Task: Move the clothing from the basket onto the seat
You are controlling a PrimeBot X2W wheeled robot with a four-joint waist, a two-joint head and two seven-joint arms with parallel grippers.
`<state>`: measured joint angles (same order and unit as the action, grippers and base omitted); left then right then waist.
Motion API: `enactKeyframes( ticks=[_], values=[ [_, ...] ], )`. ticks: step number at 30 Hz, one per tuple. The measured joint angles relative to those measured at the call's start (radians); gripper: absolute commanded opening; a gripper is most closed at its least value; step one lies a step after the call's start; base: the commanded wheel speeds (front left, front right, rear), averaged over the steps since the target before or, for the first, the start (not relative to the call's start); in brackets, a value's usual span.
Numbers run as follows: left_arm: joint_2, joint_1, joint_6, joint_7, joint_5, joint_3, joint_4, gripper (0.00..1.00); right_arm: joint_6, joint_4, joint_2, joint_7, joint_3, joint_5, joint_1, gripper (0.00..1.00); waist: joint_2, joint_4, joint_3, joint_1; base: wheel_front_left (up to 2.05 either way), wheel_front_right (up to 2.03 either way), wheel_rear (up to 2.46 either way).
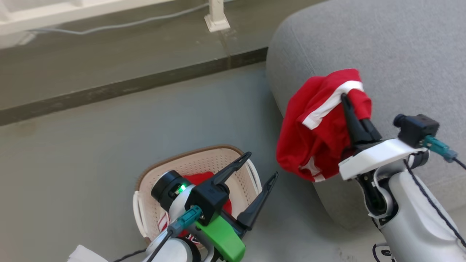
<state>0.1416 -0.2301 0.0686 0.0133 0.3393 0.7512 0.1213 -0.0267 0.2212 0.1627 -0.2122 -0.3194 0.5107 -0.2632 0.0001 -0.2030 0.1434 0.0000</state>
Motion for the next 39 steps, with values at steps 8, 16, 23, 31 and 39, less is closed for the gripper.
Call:
enactKeyframes(
  ticks=[8, 16, 23, 31, 39],
  values=[
    [0.006, -0.055, 0.0, -0.023, -0.026, 0.012, 0.018, 1.0, 0.012, 0.031, -0.001, -0.017, 0.081, 0.043, -0.062, 0.0, 0.0, -0.052, 0.08, 0.0, 0.0, 0.0, 0.0],
    [0.013, -0.101, 0.002, -0.044, -0.054, 0.021, 0.021, 1.0, 0.02, 0.076, 0.026, -0.026, 0.16, 0.055, -0.166, 0.0, 0.0, -0.087, 0.15, 0.0, 0.0, 0.0, 0.0],
    [0.011, -0.133, 0.012, -0.063, -0.053, 0.026, 0.021, 1.0, 0.037, 0.139, 0.074, -0.031, 0.254, 0.073, -0.296, 0.0, 0.0, -0.099, 0.215, 0.0001, 0.0, 0.0, 0.0],
    [0.002, -0.17, 0.015, -0.076, -0.054, 0.027, 0.022, 1.0, 0.047, 0.226, 0.135, -0.038, 0.329, 0.081, -0.448, 0.0, 0.0, -0.069, 0.277, 0.0001, 0.0, 0.0, 0.0],
    [-0.002, -0.206, 0.019, -0.087, -0.062, 0.029, 0.026, 1.0, 0.056, 0.317, 0.184, -0.039, 0.378, 0.081, -0.536, 0.0, 0.0, -0.034, 0.336, 0.0001, 0.0, 0.0, 0.0]
  ],
)
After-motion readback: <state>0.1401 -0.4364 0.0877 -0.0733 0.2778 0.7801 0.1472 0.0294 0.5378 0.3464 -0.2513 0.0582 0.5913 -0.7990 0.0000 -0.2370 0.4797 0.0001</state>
